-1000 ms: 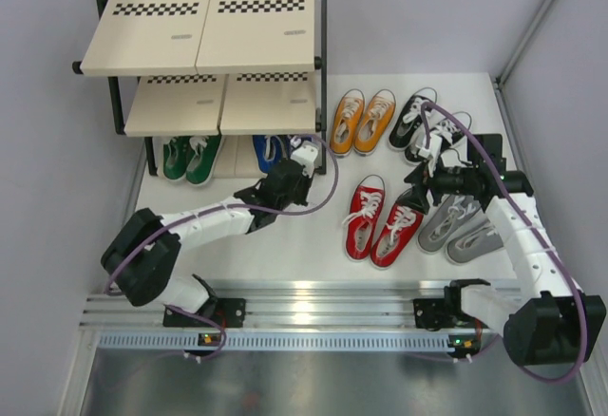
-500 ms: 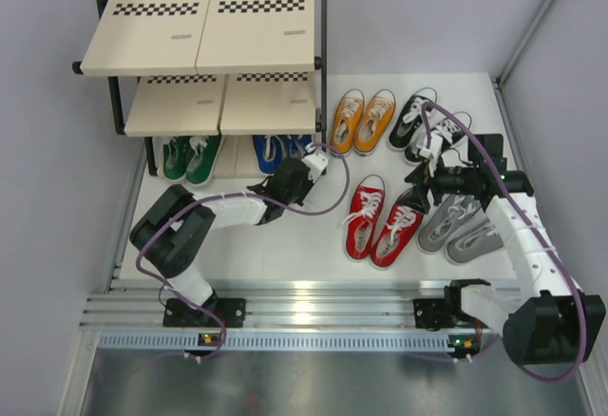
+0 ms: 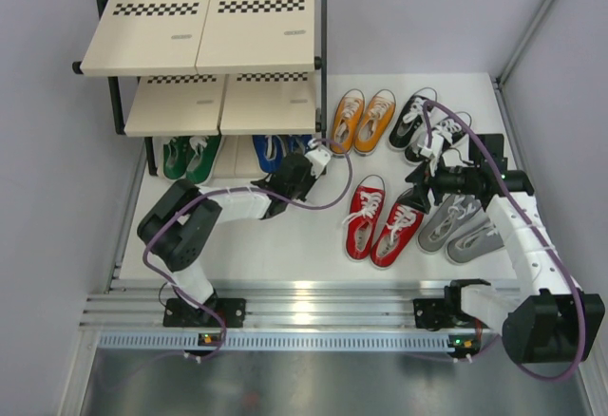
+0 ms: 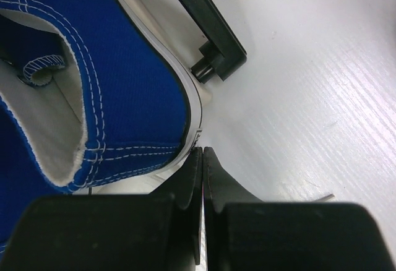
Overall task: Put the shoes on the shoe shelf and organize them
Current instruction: Adjust the shoe at the shoe shelf, then pick up the shoe at the center of the board.
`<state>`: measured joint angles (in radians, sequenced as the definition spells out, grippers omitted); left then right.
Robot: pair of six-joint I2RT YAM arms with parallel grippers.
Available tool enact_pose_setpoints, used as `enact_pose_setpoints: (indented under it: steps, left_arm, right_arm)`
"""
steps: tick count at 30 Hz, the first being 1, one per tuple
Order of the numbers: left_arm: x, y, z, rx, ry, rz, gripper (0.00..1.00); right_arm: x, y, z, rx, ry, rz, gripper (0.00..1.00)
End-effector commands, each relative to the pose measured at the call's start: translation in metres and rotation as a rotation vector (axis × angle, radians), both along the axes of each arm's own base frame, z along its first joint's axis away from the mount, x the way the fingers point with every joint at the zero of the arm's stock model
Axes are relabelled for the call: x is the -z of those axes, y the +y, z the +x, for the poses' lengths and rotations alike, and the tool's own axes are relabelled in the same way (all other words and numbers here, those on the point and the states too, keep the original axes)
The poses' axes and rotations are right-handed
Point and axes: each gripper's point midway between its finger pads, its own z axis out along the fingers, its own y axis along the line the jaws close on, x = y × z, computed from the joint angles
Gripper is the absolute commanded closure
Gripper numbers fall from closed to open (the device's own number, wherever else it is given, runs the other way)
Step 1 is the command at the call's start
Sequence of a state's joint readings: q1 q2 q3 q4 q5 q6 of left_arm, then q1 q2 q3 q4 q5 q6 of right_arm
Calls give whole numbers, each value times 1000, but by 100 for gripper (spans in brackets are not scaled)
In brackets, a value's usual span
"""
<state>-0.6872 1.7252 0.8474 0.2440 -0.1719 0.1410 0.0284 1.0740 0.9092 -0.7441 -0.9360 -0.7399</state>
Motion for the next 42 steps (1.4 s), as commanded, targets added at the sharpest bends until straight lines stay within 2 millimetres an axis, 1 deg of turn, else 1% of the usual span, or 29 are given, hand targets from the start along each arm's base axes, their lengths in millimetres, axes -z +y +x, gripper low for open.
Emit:
enact_pose_setpoints:
  steps: [1, 2, 3, 5, 6, 7, 8, 10, 11, 12, 13, 14, 15, 16, 17, 18, 20, 21, 23, 24, 26, 27, 28, 30, 31, 32, 36, 38, 42]
  left_arm:
    - [-44, -5, 22, -8, -123, -77, 99]
    - [-46, -5, 20, -4, -121, -83, 98]
    - [-57, -5, 17, 2, -129, -103, 96]
    - [-61, -5, 6, 23, -101, -123, 92]
    - [-77, -6, 2, 27, -109, -161, 87]
    - [-82, -7, -3, 35, -100, -182, 84]
    - [-94, -7, -14, 43, -85, -226, 78]
    - [-103, -8, -27, 61, -53, -275, 73]
    - [-102, -12, -43, 101, -4, -301, 69]
    - [-115, -14, -55, 98, 24, -374, 65]
    - [-118, -16, -63, 110, 51, -410, 58]
    - [-114, -16, -75, 117, 95, -439, 56]
    - [-120, -20, -91, 122, 155, -514, 54]
    - [-121, -21, -99, 125, 188, -544, 49]
    - [-118, -21, -106, 108, 223, -569, 47]
    - [-116, -23, -120, 97, 281, -614, 45]
    - [-114, -26, -133, 77, 323, -648, 39]
    - [-108, -32, -144, 62, 356, -657, 38]
    - [-108, -40, -152, 48, 355, -655, 36]
    - [-107, -54, -168, 75, 380, -651, 35]
    - [-105, -63, -172, 43, 372, -644, 34]
    - [-104, -73, -185, 60, 396, -645, 32]
    - [-106, -73, -178, 11, 357, -645, 31]
    - [-98, -82, -185, -11, 372, -633, 29]
    - [-99, -86, -185, -21, 366, -634, 29]
    - [-90, -89, -182, -58, 368, -620, 29]
    - [-82, -106, -183, -84, 362, -589, 26]
    - [-79, -115, -177, -102, 360, -584, 26]
    - [-72, -123, -166, -137, 337, -558, 26]
  right_arm:
    - [-7, 0, 3, -14, -42, 23, 35]
    - [-7, 0, 3, -17, -40, 25, 35]
    - [-6, 0, 3, -15, -39, 24, 35]
    - [-6, 0, 2, -17, -39, 25, 35]
    - [-6, 0, 2, -18, -40, 24, 35]
    - [-6, 0, 2, -16, -37, 23, 35]
    - [-6, 0, 3, -18, -41, 22, 35]
    - [-6, 0, 2, -18, -41, 22, 35]
    - [-6, -1, 2, -16, -41, 20, 35]
    - [-5, -1, 3, -16, -41, 18, 35]
    - [-6, -1, 3, -14, -42, 17, 34]
    - [-5, -1, 3, -13, -43, 14, 34]
    - [-5, -2, 3, -12, -44, 13, 35]
    - [-5, -4, 4, -3, -45, 12, 35]
    - [-4, -10, 7, 24, -47, 10, 35]
    - [-4, -12, 8, 31, -47, 9, 34]
    - [-3, -13, 8, 38, -46, 8, 34]
    - [-3, -15, 10, 45, -45, 9, 34]
    - [-2, -16, 11, 53, -45, 6, 34]
    - [-1, -17, 11, 58, -41, 5, 34]
    - [0, -19, 11, 65, -40, 5, 34]
    - [0, -20, 12, 69, -40, 4, 34]
    - [1, -21, 13, 73, -42, 3, 33]
    - [2, -22, 13, 79, -38, 4, 33]
    - [3, -22, 13, 81, -35, 4, 33]
    - [3, -22, 13, 81, -35, 4, 33]
    - [4, -23, 13, 82, -33, 4, 33]
    - [4, -23, 13, 84, -36, 4, 33]
    - [4, -23, 13, 84, -35, 5, 33]
